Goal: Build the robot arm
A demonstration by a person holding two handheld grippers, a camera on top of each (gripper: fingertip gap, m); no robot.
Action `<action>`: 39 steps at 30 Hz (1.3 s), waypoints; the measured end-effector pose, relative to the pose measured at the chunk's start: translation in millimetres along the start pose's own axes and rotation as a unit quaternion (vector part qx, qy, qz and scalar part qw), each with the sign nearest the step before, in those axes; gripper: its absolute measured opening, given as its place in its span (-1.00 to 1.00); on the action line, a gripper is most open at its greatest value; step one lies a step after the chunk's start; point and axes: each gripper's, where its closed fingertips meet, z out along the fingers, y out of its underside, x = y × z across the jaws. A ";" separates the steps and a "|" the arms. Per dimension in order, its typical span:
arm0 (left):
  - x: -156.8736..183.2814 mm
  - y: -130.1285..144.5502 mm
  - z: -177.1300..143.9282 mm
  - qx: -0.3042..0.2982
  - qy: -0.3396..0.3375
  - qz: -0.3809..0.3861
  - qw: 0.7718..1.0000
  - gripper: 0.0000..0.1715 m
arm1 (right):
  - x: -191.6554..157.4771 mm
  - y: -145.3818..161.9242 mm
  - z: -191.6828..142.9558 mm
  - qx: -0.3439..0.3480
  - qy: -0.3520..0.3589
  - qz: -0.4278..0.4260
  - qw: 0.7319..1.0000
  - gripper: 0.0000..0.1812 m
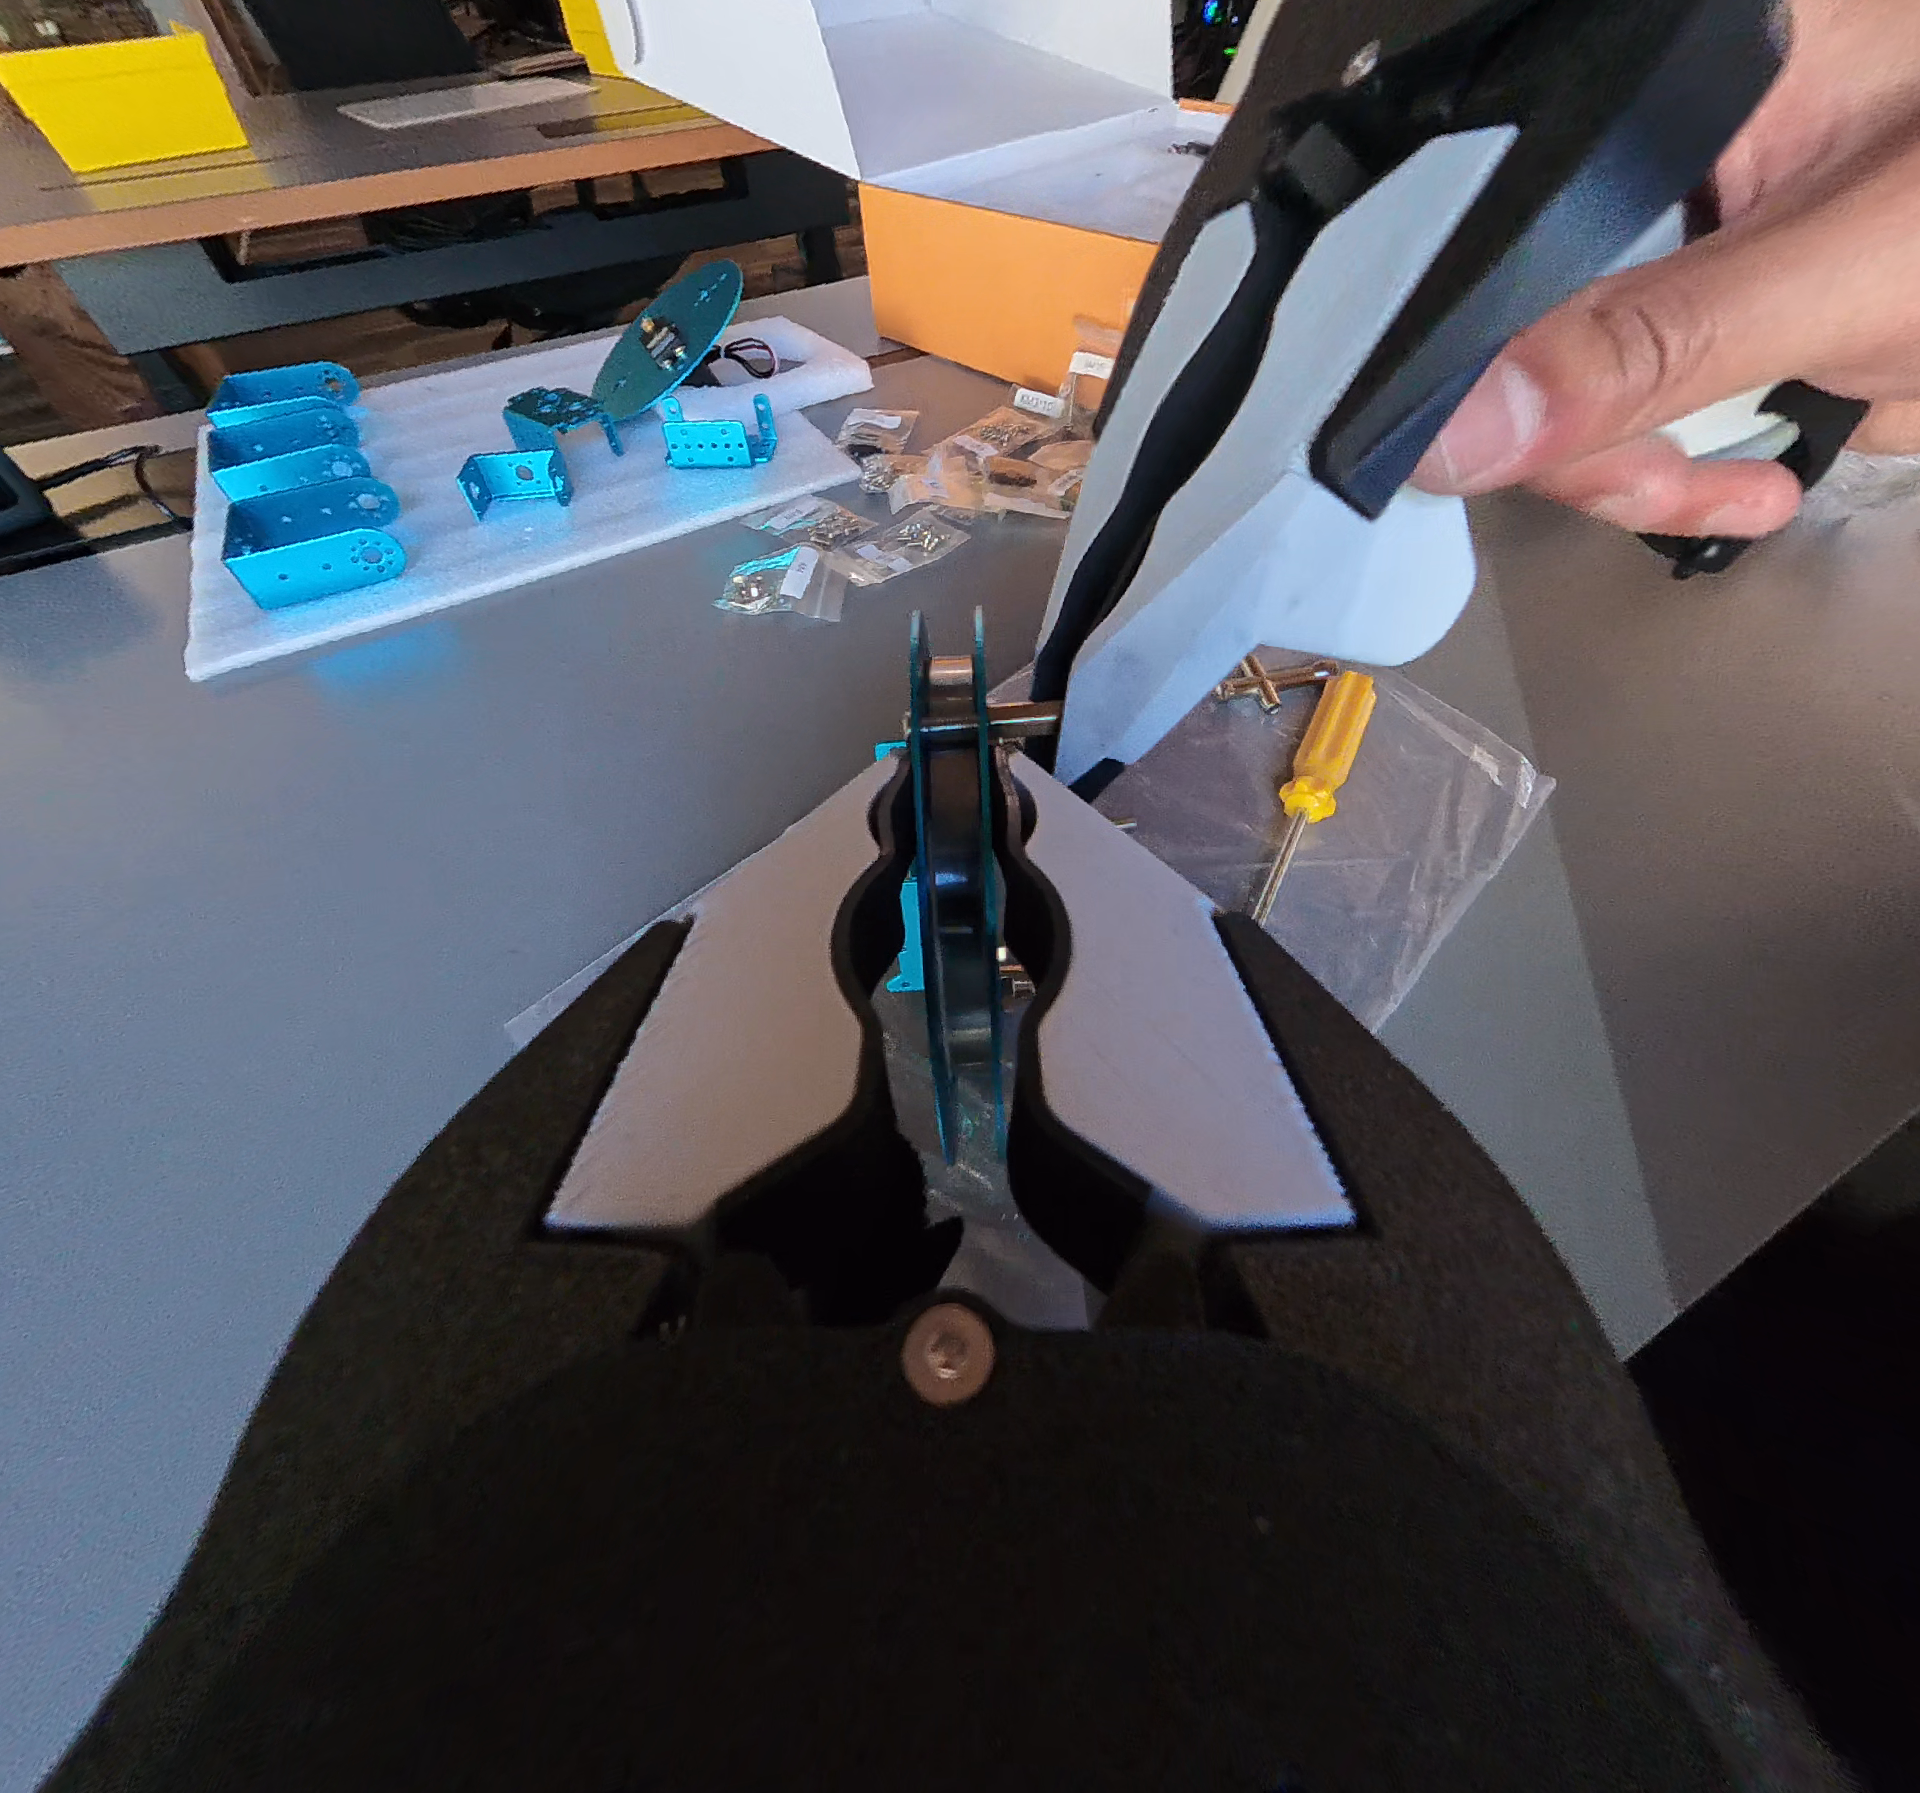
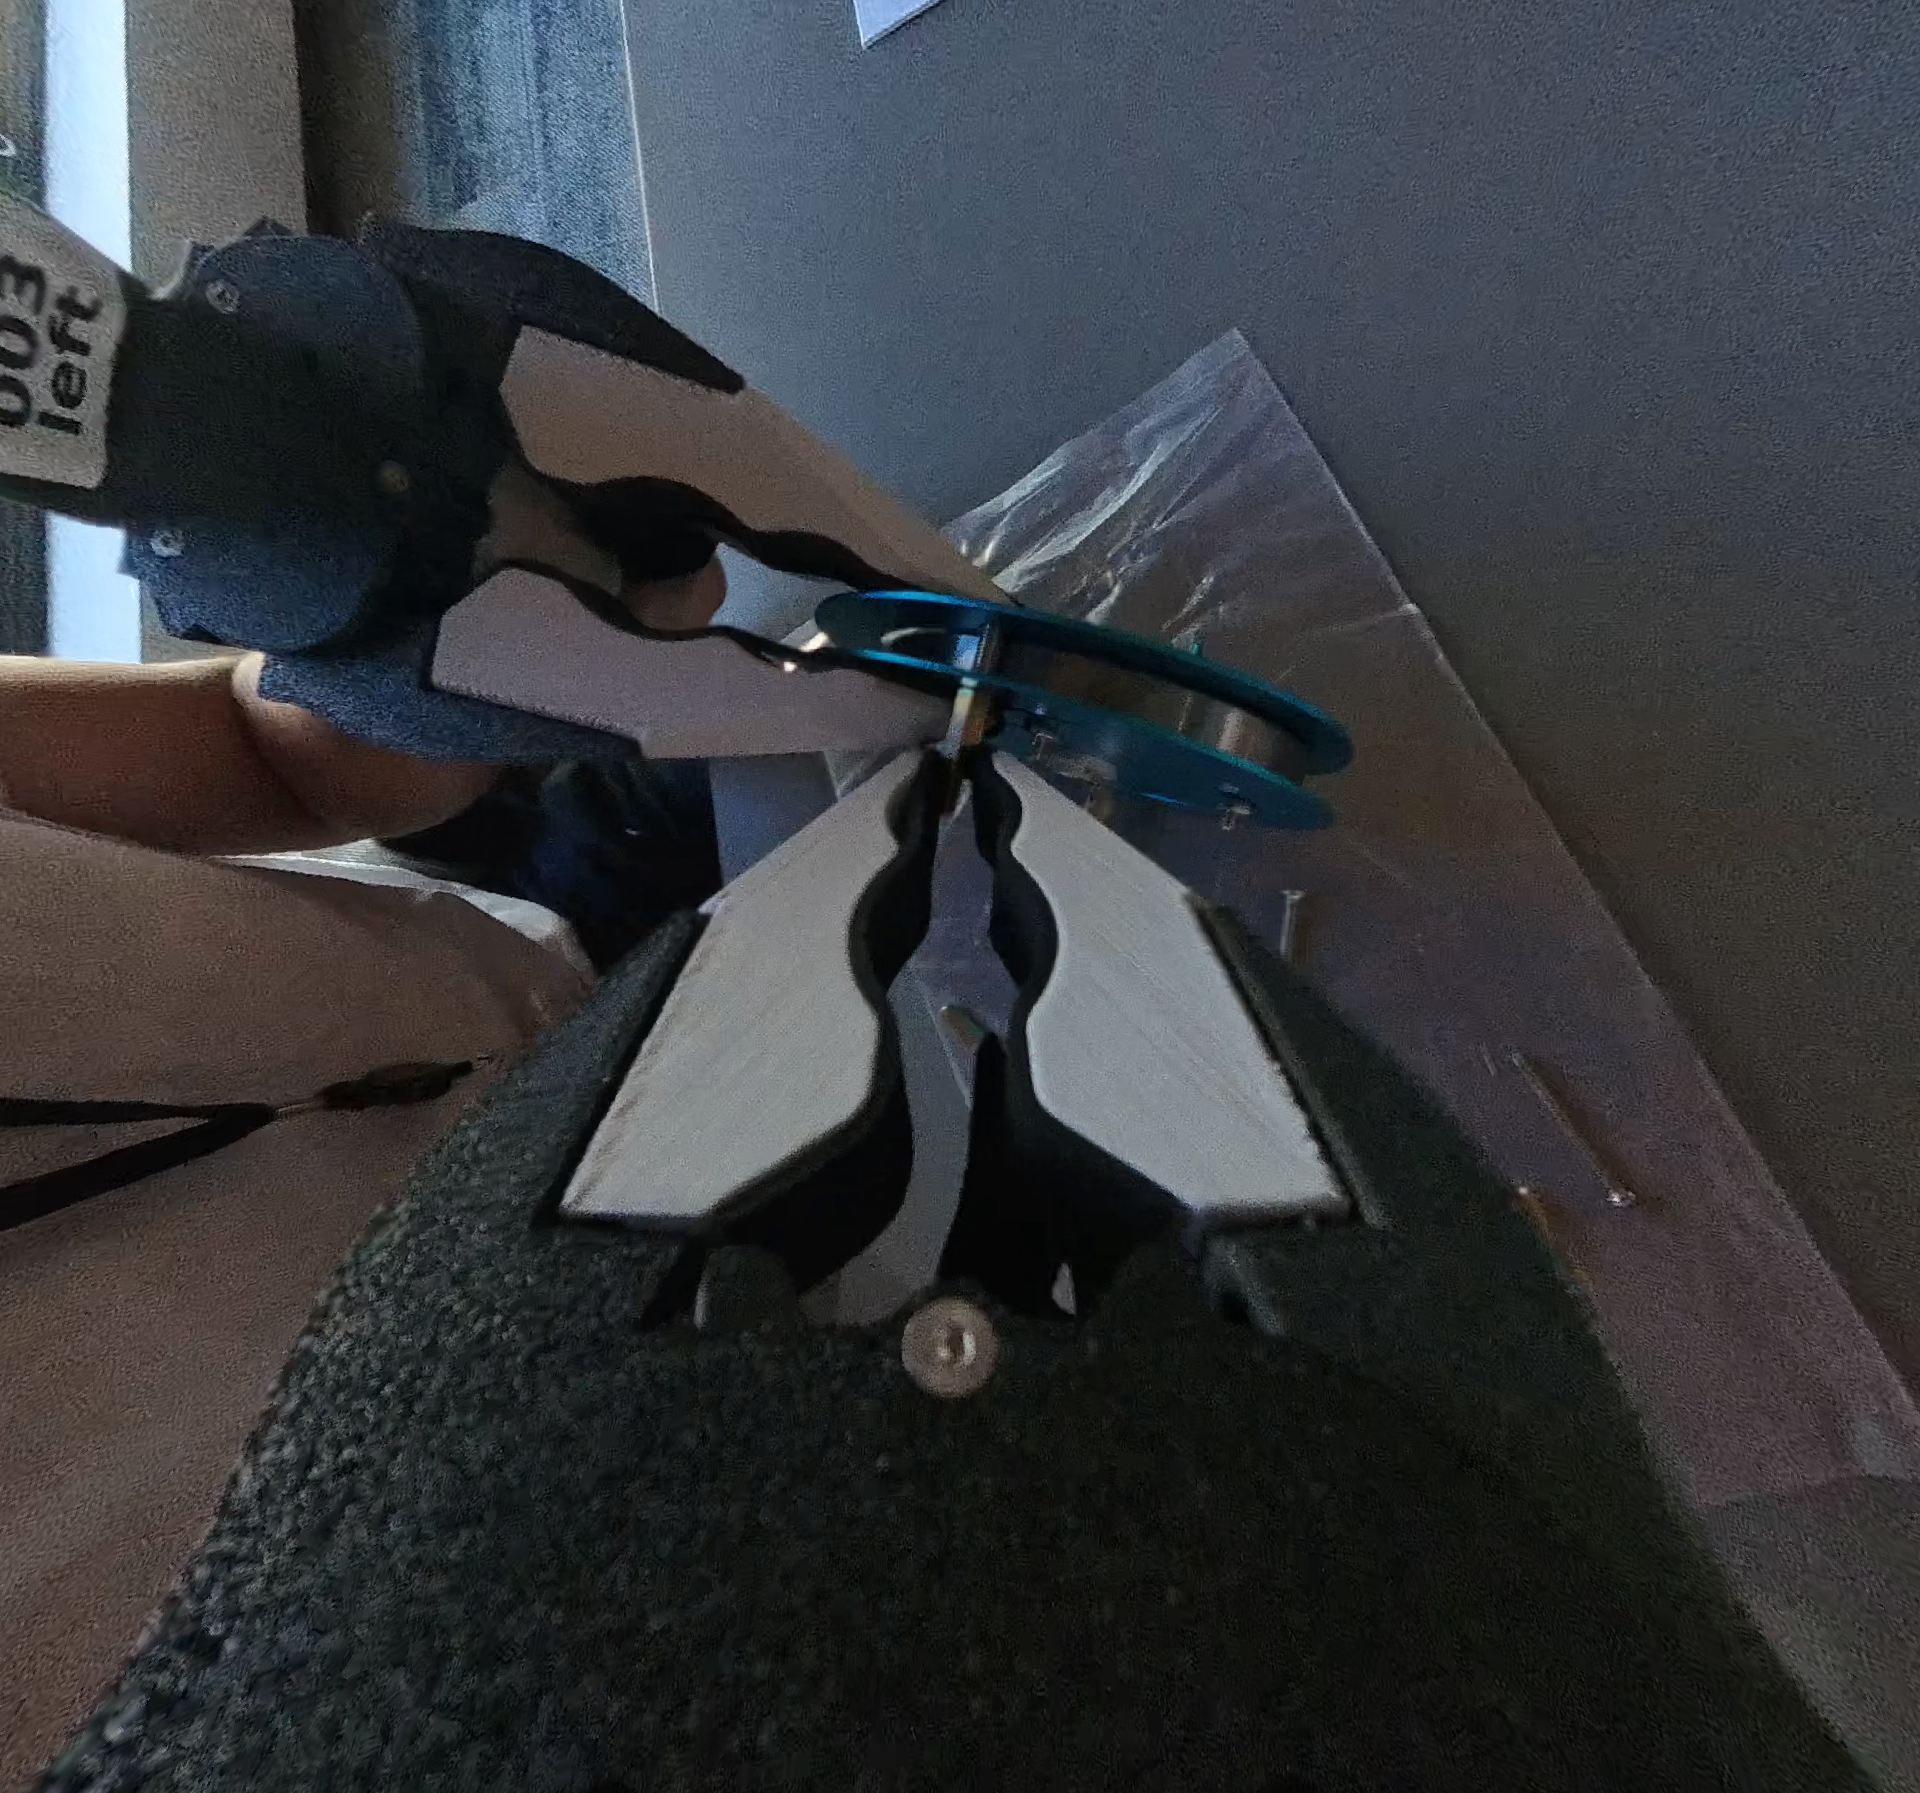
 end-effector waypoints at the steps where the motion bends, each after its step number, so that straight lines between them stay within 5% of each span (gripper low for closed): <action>1: 1.3 0.2 -1.0 0.004 0.005 0.006 1.000 -0.86 | -2.8 0.8 0.3 0.001 -0.034 0.031 0.999 -0.95; 3: 4.0 0.0 -1.9 0.014 0.009 0.007 1.000 -0.86 | -9.7 3.1 -1.5 0.007 -0.187 0.163 0.969 -0.95; 6: 4.8 -1.2 -1.3 0.020 0.015 0.006 1.000 -0.87 | -16.3 -0.1 -7.6 0.030 -0.425 0.351 0.834 -0.97; 7: 5.0 -1.3 -1.5 0.018 0.017 0.008 1.000 -0.87 | -17.5 -0.5 -8.5 0.037 -0.454 0.371 0.809 -0.96; 8: 5.7 -1.1 -1.6 0.016 0.017 0.011 1.000 -0.87 | -18.4 0.3 -8.5 0.042 -0.451 0.369 0.812 -0.96; 10: 7.7 -0.9 -1.5 0.009 0.016 0.013 1.000 -0.86 | -18.5 3.6 -7.6 0.044 -0.391 0.314 0.864 -0.95; 12: 8.6 -1.3 0.1 0.007 0.010 0.013 1.000 -0.86 | -11.1 5.6 -6.9 0.042 -0.269 0.212 0.939 -0.94; 14: 7.8 -1.9 1.3 0.007 0.006 0.008 1.000 -0.86 | 3.3 2.3 -12.0 0.040 -0.127 0.100 0.986 -0.85; 18: 10.5 -2.4 1.9 0.009 0.007 0.009 1.000 -0.86 | 1.3 4.3 -11.4 -0.016 -0.026 -0.004 1.000 -0.92; 22: 7.4 -2.0 0.9 0.010 -0.006 0.003 1.000 -0.86 | -1.8 1.9 -9.1 -0.017 -0.102 0.080 0.991 -0.94; 24: 6.8 -1.5 -0.3 0.012 -0.010 0.013 1.000 -0.87 | -4.0 -0.4 -8.5 -0.002 -0.191 0.179 0.965 -0.94; 27: 7.9 -1.5 -1.7 0.020 0.003 0.009 1.000 -0.87 | -8.6 -1.5 -11.2 0.035 -0.421 0.382 0.822 -0.96; 28: 7.8 -1.7 -1.6 0.021 0.005 0.009 1.000 -0.87 | -8.8 -1.3 -11.8 0.047 -0.457 0.406 0.790 -0.95; 29: 8.4 -1.7 -1.5 0.021 0.010 0.007 1.000 -0.87 | -9.2 -0.5 -12.2 0.053 -0.465 0.398 0.789 -0.96; 32: 5.8 -1.6 -0.8 0.015 0.004 0.002 1.000 -0.86 | -6.8 -2.1 -11.1 0.079 -0.380 0.299 0.872 -0.91; 35: 4.7 -1.6 -0.6 0.013 0.002 -0.004 1.000 -0.86 | -0.7 -2.4 -10.3 0.076 -0.163 0.089 0.980 -0.81; 37: 5.2 -1.5 -0.8 0.011 0.002 -0.004 1.000 -0.86 | 4.6 -0.5 -10.9 0.041 -0.016 -0.040 0.998 -0.78; 39: 7.5 -1.7 -0.4 0.009 0.002 0.004 1.000 -0.86 | -0.2 1.2 -8.9 0.005 0.054 -0.119 0.991 -0.87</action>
